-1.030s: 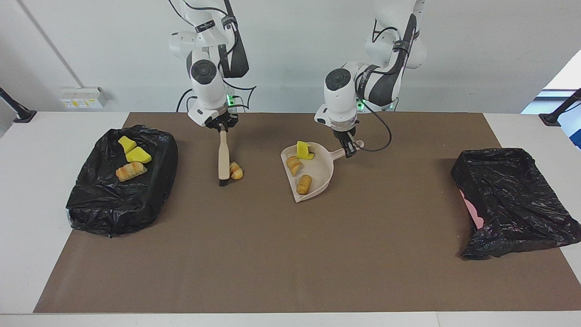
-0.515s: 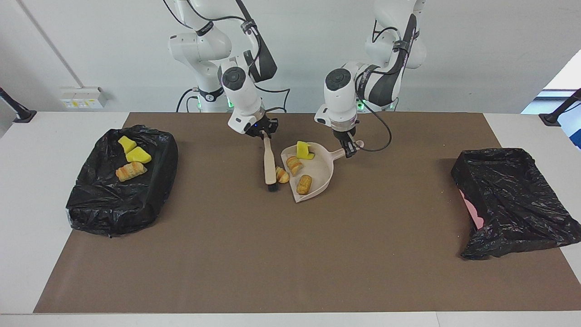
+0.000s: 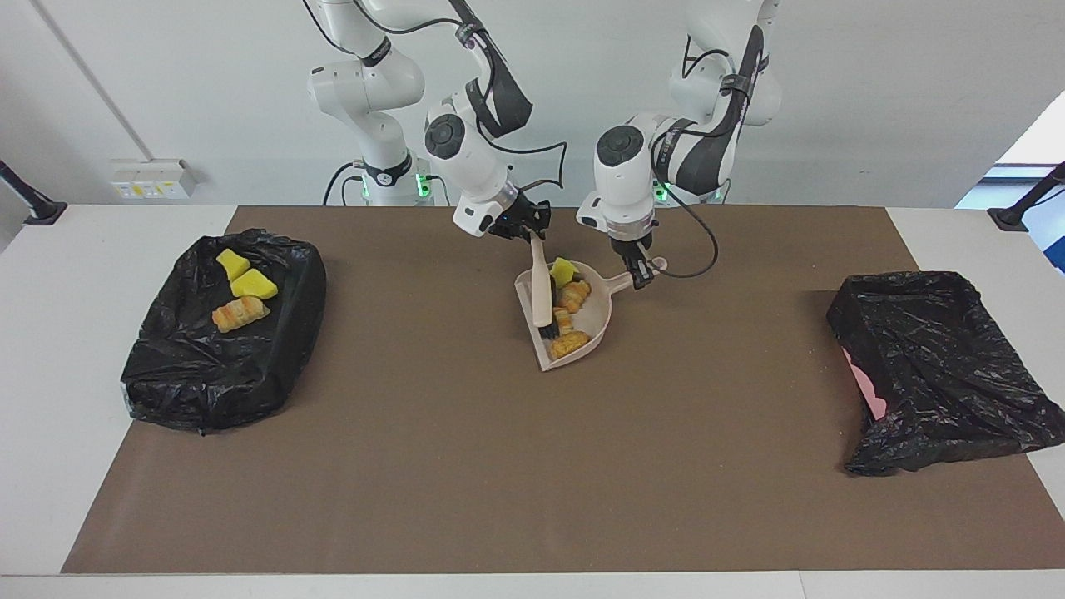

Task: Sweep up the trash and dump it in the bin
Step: 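Sweep the sponges and crumbs into the dustpan with the right gripper, then carry the dustpan to the trash bag nearest the left gripper and tip it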

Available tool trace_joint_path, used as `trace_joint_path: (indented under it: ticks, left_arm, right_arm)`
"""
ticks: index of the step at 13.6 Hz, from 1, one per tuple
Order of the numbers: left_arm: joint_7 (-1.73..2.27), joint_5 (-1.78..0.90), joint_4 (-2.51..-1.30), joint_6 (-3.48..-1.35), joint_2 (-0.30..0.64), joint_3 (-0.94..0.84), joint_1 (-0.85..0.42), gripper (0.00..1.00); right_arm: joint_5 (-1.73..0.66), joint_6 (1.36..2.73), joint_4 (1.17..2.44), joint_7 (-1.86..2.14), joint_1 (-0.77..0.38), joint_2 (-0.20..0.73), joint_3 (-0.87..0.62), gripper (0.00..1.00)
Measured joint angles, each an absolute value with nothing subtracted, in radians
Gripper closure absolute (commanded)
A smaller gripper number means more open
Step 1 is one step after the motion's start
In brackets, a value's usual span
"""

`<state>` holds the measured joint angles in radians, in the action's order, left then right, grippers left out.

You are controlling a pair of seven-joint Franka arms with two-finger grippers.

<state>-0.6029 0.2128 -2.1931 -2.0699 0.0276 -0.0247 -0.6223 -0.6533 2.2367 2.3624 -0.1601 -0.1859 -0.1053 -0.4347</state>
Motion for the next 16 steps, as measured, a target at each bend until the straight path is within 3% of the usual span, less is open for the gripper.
trace_joint_path:
  ticks: [5,10,16]
  left_arm:
    - [-0.612,0.213,-2.192,-2.079,0.028,-0.016,-0.615,1.0]
    - [-0.745,0.215,-2.148,-2.041,0.004,-0.003,-0.549,1.0]
    - [-1.054,0.218,-2.123,-1.898,-0.173,0.016,-0.27,1.0]
  right_arm:
    - [-0.327,2.113,2.357,-0.401,-0.186,-0.192,-0.432,1.0]
    - [-0.269,1.969,2.355,-0.597,-0.211,-0.307,-0.457,1.0]
    - [-0.383,1.979,2.39,-0.642,-0.299,-0.311,-0.468,1.0]
